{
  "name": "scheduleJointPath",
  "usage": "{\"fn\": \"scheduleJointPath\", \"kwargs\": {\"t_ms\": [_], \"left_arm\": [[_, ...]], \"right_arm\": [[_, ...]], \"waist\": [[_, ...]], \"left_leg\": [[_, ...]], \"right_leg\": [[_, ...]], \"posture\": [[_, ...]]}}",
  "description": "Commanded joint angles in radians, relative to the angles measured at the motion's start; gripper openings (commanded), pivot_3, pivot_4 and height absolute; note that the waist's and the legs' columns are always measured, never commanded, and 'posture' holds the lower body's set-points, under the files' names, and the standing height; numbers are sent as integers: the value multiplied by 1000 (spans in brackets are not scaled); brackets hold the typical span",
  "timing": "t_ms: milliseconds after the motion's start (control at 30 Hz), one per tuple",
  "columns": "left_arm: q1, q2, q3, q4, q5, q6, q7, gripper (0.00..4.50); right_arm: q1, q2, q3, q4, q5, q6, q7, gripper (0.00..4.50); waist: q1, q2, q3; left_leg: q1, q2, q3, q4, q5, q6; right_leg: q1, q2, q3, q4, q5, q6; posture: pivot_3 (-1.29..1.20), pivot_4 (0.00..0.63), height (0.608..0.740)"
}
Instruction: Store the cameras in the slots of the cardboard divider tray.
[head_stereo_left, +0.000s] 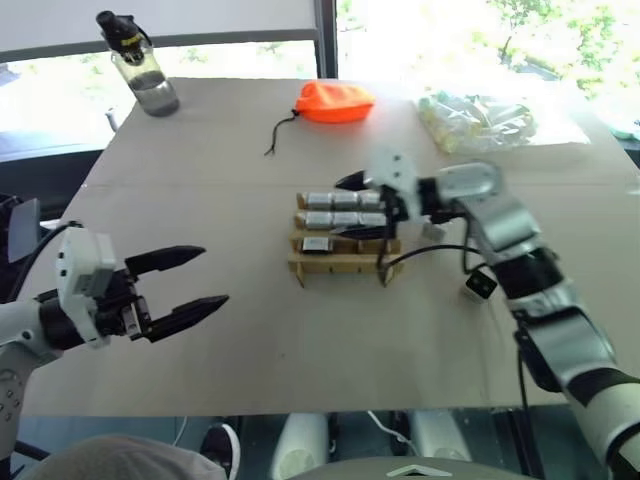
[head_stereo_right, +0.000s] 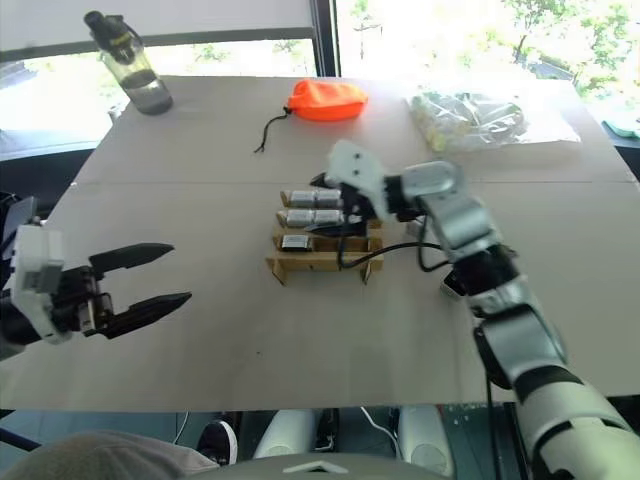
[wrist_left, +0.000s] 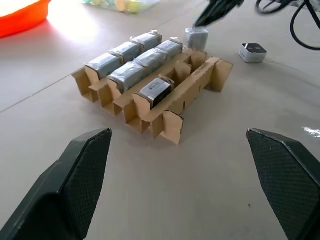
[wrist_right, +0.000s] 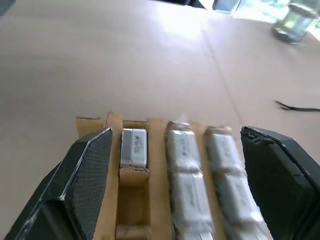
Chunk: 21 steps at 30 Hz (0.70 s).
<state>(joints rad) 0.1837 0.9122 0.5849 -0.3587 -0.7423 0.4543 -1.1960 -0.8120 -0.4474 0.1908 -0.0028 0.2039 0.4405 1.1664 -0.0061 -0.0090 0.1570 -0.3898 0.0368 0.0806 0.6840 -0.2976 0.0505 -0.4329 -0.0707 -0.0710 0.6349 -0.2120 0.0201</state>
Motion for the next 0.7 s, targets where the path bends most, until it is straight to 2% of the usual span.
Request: {"fn": "scheduleJointPath", "kwargs": {"t_ms": [33, 200, 400, 533, 700], "left_arm": [[-56, 18, -50, 7, -12, -5, -25, 4500], [-151, 32, -131, 57, 6, -15, -65, 4500], [-249, 51, -218, 98, 11, -10, -130, 4500], [-303, 65, -271, 124, 28, -18, -170, 4500], [-337, 77, -290, 139, 38, -16, -199, 4500]], "right_arm": [[149, -107, -108, -270, 106, 186, -38, 4032], [421, -262, -270, -463, 175, 328, -113, 4032], [722, -358, -398, -489, 142, 299, -186, 4032], [811, -357, -365, -428, 92, 239, -242, 4032], [814, -333, -332, -363, 74, 182, -285, 4032]], "waist": [[1, 0, 0], [-6, 1, 1], [-1, 0, 1], [-4, -1, 1], [-6, -2, 1]], "left_leg": [[-1, 0, 0, 0, 0, 0], [-1, 0, -1, 0, 0, 0], [1, 0, 0, 0, 0, 0], [2, 1, 2, 1, 0, 0], [5, 1, 5, 1, 0, 0]], "right_leg": [[0, 0, 0, 0, 0, 0], [0, 2, -1, 0, 0, 0], [0, 5, 2, 0, 0, 0], [0, 6, 5, 0, 0, 1], [1, 8, 8, 2, -2, 3]], "posture": [[0, 150, 740], [0, 150, 740], [0, 150, 740], [0, 150, 740], [0, 150, 740]]}}
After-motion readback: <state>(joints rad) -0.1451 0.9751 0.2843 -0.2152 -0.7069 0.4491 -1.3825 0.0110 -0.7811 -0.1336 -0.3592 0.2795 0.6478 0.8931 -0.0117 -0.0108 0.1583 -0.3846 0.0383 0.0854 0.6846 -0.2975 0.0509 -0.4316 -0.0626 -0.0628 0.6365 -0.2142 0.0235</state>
